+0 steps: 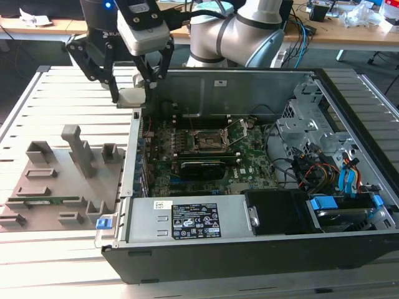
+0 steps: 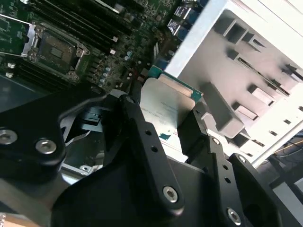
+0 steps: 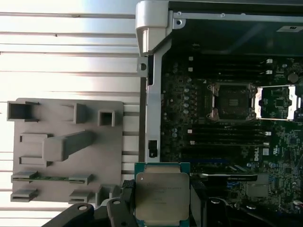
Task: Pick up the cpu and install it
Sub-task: 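Pick up the cpu and move it towards the insertion slot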
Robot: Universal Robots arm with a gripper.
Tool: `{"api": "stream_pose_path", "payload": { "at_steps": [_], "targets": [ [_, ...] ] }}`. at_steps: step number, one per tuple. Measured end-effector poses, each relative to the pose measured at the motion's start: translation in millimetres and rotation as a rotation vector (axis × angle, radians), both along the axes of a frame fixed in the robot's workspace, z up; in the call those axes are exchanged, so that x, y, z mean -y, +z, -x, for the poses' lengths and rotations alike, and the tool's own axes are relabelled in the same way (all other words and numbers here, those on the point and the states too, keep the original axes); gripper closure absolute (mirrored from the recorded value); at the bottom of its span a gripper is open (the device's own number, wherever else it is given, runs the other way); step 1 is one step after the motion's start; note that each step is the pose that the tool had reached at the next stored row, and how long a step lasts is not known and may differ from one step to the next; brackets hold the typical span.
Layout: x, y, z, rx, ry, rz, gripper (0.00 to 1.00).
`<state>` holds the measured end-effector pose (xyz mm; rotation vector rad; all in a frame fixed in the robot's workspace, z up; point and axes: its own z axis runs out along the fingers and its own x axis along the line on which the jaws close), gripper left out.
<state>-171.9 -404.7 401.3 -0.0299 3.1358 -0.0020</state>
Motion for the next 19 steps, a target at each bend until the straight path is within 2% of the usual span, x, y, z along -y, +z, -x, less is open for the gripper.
{"api": "stream_pose_path", "payload": {
  "at_steps": [4, 6, 10, 12, 15, 19],
  "targets": [
    [-0.4, -0.3, -16.1, -0.0001, 0.0, 0.0001, 0.45],
    [-0.4, -0.4, -20.1, -0.0001, 0.0, 0.0001, 0.45],
    [-1.4, -0.9, -39.8, 0.0, 0.0, 0.0003, 0.45],
    [-1.7, -1.0, -43.8, 0.0, 0.0, 0.0003, 0.45],
    [-2.9, -1.4, -58.4, -0.0001, 0.0, 0.0004, 0.45],
    [-3.9, -1.7, -69.9, 0.0, 0.0, 0.0003, 0.45]
  ]
}}
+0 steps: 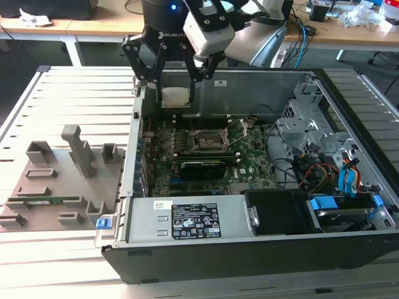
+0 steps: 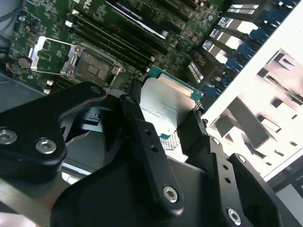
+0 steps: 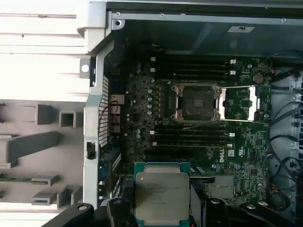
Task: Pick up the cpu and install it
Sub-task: 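Pick up the cpu and move it towards the insertion slot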
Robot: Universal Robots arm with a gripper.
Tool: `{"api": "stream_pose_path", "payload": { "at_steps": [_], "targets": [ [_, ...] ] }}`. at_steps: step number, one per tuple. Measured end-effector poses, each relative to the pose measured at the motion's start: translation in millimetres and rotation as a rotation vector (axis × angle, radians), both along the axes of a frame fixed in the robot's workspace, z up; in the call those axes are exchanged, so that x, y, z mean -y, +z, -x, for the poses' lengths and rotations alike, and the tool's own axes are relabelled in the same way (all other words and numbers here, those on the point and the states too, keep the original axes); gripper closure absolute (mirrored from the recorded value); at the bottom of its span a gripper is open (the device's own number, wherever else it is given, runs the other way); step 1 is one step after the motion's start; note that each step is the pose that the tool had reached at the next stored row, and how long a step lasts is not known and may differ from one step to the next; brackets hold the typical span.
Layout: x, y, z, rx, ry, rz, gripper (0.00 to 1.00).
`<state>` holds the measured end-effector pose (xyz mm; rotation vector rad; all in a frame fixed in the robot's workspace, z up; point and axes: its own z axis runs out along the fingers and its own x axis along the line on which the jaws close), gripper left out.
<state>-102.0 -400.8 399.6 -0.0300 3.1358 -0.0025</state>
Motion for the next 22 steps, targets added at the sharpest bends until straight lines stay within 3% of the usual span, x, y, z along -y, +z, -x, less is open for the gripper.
{"api": "stream_pose_path", "payload": {
  "at_steps": [2, 3, 4, 12, 15, 22],
  "targets": [
    [-1.0, -0.2, -9.9, 0.0, 0.0, 0.0001, 0.45],
    [-2.2, -0.6, -22.6, 0.0, 0.0, 0.0003, 0.45],
    [-2.5, -0.8, -27.4, -0.0001, 0.0, 0.0003, 0.45],
    [-4.5, -1.5, -52.1, 0.0, 0.0, 0.0007, 0.45],
    [-5.5, -2.0, -66.5, -0.0001, 0.0, 0.0009, 0.45],
    [-8.2, -3.2, -90.4, 0.0, 0.0, 0.0009, 0.45]
  ]
}}
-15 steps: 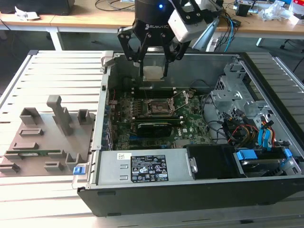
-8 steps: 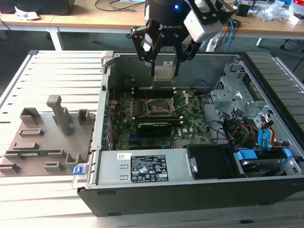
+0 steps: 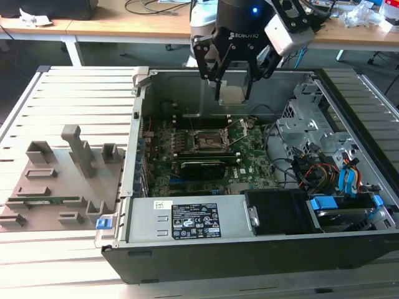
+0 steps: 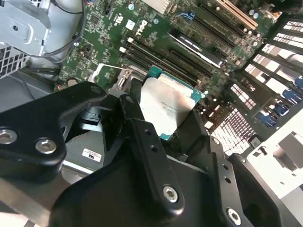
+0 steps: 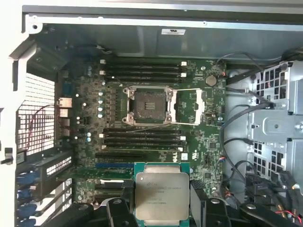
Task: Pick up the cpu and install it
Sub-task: 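Pick up the cpu and move it towards the insertion slot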
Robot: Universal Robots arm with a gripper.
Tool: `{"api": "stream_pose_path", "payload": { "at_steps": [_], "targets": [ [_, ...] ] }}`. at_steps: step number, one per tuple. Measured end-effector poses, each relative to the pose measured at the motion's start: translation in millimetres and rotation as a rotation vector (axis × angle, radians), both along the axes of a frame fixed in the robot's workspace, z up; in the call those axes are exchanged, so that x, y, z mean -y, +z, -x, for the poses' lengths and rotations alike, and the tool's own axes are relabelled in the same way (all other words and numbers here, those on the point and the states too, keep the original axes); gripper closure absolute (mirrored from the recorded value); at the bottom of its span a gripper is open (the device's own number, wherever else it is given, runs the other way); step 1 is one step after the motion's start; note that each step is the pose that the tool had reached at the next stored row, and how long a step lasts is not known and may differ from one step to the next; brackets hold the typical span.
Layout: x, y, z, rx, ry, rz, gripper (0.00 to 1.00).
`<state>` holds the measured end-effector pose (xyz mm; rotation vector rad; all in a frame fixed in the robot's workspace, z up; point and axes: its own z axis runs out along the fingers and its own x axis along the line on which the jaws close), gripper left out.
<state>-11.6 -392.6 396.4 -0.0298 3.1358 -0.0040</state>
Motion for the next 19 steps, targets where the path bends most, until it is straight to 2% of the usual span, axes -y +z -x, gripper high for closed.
{"api": "stream_pose_path", "payload": {
  "at_steps": [6, 9, 11, 19],
  "targets": [
    [-0.4, -1.1, -1.1, 0.0, 0.0, 0.0001, 0.45],
    [-3.3, -11.9, -1.1, -0.0015, 0.0, 0.0005, 0.45],
    [-4.2, -15.8, -1.1, -0.0022, 0.0, 0.0007, 0.45],
    [-9.0, -42.8, -1.3, -0.004, 0.0, 0.0006, 0.45]
  ]
}}
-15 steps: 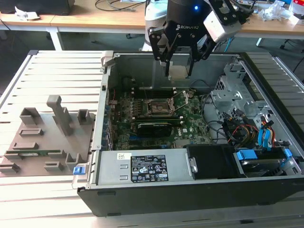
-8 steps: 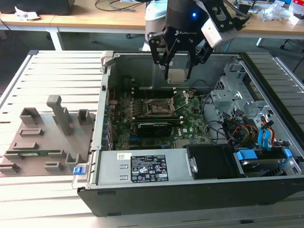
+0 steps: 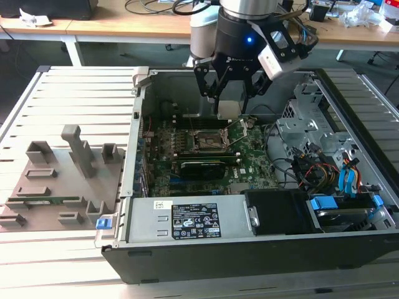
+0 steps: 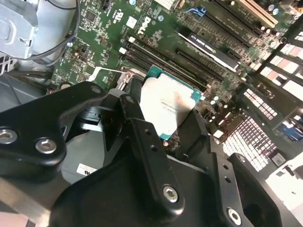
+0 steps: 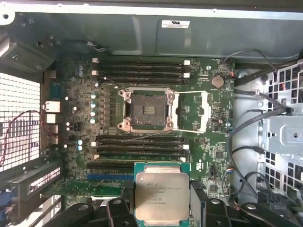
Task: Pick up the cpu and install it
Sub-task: 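Pick up the cpu and move it towards the insertion slot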
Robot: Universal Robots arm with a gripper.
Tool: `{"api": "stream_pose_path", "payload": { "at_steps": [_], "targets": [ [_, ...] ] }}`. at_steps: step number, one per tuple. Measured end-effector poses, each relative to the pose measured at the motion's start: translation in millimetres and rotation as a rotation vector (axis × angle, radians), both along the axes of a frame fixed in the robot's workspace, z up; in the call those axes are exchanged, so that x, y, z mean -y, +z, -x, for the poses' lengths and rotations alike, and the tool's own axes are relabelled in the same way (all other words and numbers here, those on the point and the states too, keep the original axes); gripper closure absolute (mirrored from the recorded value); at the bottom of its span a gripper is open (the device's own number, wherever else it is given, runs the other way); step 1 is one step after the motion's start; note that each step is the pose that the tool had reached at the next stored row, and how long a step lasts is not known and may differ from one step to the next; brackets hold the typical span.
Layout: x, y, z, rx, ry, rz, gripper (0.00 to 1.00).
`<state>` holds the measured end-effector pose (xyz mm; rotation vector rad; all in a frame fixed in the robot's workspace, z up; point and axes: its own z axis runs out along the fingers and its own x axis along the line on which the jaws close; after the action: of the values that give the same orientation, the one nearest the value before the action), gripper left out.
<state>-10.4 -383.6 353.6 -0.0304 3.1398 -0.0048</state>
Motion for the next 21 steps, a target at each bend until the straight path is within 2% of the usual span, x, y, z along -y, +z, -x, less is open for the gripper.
{"api": "stream_pose_path", "payload": {
  "at_steps": [1, 2, 4, 5, 7, 8, 11, 15, 17, 19, 21],
  "targets": [
    [-0.8, -2.7, 0.0, -0.0001, 0.0, 0.0001, 0.45],
    [-4.7, -11.4, 0.0, -0.0001, 0.0, 0.0001, 0.45],
    [-11.9, -16.8, 0.0, -0.0002, 0.0, 0.0008, 0.45],
    [-19.4, -21.7, 0.0, 0.0, 0.0, 0.0011, 0.45],
    [-30.9, -32.7, 0.0, -0.0001, 0.0, 0.0013, 0.45],
    [-34.4, -37.0, 0.0, -0.0001, 0.0, 0.0012, 0.45],
    [-38.3, -49.0, 0.0, -0.0002, 0.0, 0.0013, 0.45],
    [-39.4, -58.5, 0.0, -0.0003, 0.0, 0.0014, 0.45],
    [-41.7, -59.0, 0.0, -0.0002, 0.0, 0.014, 0.45],
    [-48.0, -59.0, 0.0, -0.0002, 0.0, 0.0318, 0.45],
    [-48.3, -59.0, 0.0, -0.0002, 0.0, 0.0326, 0.45]
  ]
}}
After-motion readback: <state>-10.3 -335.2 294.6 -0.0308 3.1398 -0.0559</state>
